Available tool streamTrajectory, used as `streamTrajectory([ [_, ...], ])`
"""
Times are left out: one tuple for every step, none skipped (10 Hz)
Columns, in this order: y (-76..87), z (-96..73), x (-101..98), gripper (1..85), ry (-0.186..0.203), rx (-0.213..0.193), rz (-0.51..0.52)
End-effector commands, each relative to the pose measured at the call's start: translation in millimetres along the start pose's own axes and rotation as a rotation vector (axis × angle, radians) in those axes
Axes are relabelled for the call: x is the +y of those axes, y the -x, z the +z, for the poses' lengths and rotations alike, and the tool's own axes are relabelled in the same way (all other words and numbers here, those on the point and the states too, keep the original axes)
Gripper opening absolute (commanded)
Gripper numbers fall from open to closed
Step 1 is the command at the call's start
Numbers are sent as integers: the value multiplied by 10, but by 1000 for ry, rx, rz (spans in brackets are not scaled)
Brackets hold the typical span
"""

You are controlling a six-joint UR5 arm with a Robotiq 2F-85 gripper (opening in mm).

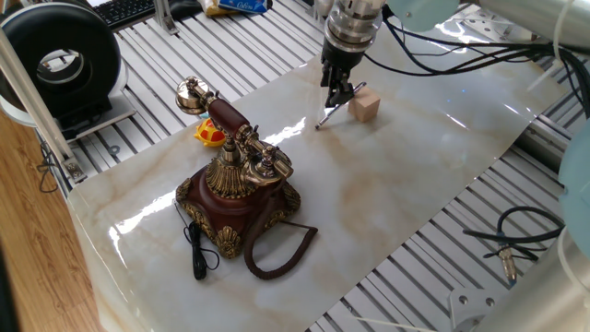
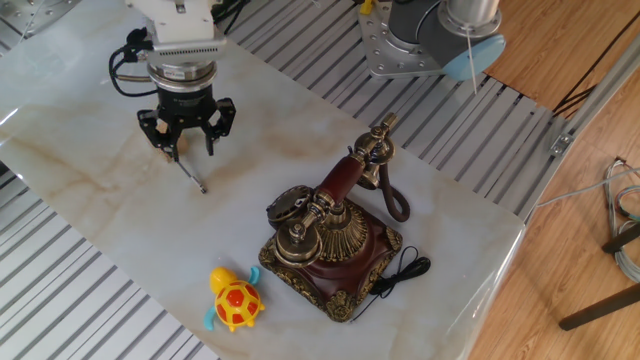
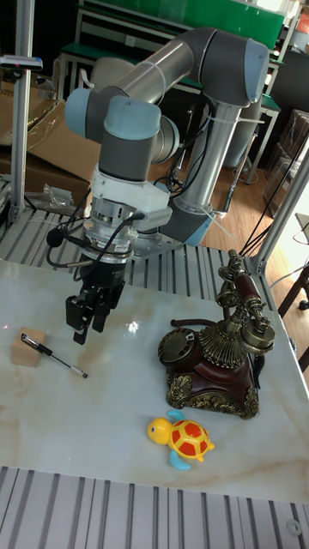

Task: Dial a number on an old rotary phone

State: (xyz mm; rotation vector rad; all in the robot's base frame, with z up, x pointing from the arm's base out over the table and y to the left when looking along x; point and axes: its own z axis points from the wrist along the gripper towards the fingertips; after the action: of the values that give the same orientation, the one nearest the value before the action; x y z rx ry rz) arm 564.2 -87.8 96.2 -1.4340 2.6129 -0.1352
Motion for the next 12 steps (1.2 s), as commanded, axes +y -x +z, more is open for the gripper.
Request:
streamTrajectory([
  [-15,-30,-24,507,-5,3,47],
  [2,-30,1,510,5,-3,49],
  [-5,-32,86,510,37,1,77],
  [-2,-32,88,520,38,0,78],
  [-32,-34,135,543,56,12,56],
  [-86,-34,116,540,48,32,48],
  [-167,-36,73,537,31,62,32],
  [-202,-38,55,527,24,76,34],
  [-198,-38,48,523,21,74,40],
  [-185,-36,28,507,14,69,42],
  [-114,-33,64,503,28,42,57],
  [-106,-33,83,533,34,40,90],
])
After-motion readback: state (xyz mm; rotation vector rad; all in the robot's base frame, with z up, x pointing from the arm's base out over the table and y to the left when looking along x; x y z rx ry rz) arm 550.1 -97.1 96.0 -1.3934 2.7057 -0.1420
